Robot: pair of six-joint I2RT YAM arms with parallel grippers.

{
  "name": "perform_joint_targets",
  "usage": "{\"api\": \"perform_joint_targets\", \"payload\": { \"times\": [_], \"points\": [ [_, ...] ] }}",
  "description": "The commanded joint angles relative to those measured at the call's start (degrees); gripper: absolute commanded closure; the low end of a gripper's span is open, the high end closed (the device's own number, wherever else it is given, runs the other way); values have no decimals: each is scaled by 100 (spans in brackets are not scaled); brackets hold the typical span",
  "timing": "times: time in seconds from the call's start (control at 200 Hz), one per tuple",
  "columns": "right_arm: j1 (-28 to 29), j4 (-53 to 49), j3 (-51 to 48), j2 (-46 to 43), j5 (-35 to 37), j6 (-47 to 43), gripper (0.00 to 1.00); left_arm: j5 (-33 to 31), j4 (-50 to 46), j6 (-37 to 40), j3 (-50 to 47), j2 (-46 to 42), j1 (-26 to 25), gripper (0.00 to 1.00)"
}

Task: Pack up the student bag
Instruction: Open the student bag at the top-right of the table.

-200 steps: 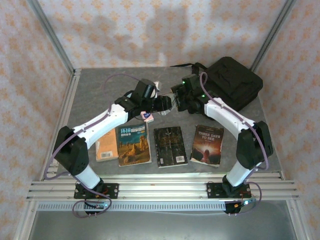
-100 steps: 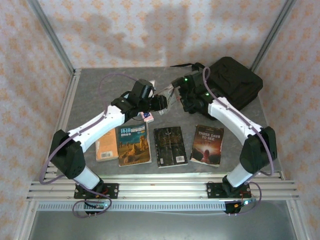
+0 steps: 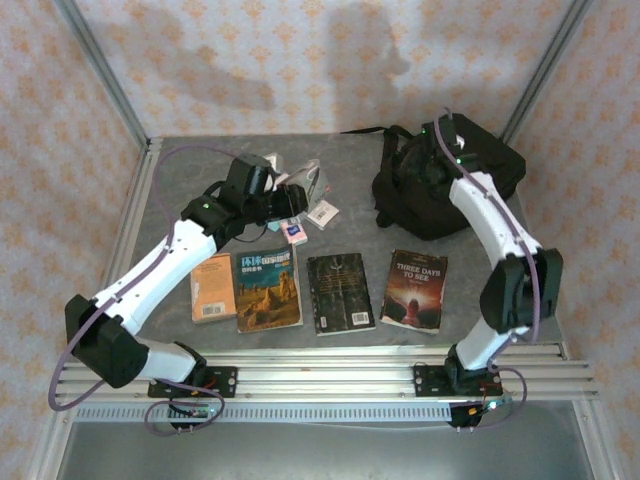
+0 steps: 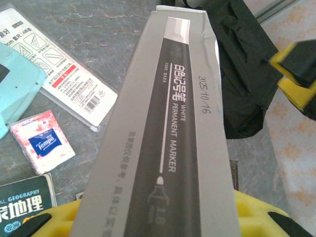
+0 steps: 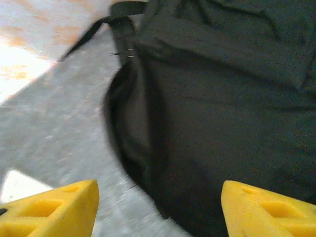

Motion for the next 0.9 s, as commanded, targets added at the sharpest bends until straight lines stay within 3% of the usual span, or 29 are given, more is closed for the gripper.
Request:
{"api": "perform_joint_targets", "payload": {
  "times": [0.0,0.175,0.485,0.746,0.796,0.896],
  "points": [
    [-73,-635,522,739,-564,-1490,34,156,-27,253,-158,-179,47,62],
    [-257,-676,808,1202,-1735,-2015,35,492,123,238,-228,-131,119,62],
    [-432,-562,857,1677,-1880,-1786,46,593,216,213,-270,-66,209,62],
    [-487,-507,1092,2071,-2160,-1624,49,630,245,205,-272,37,222,62],
    [-486,-506,1139,2148,-2233,-1599,57,638,246,214,-272,62,224,62],
    [-486,-439,1137,2058,-2140,-1512,87,674,237,205,-263,93,241,62]
  ]
}}
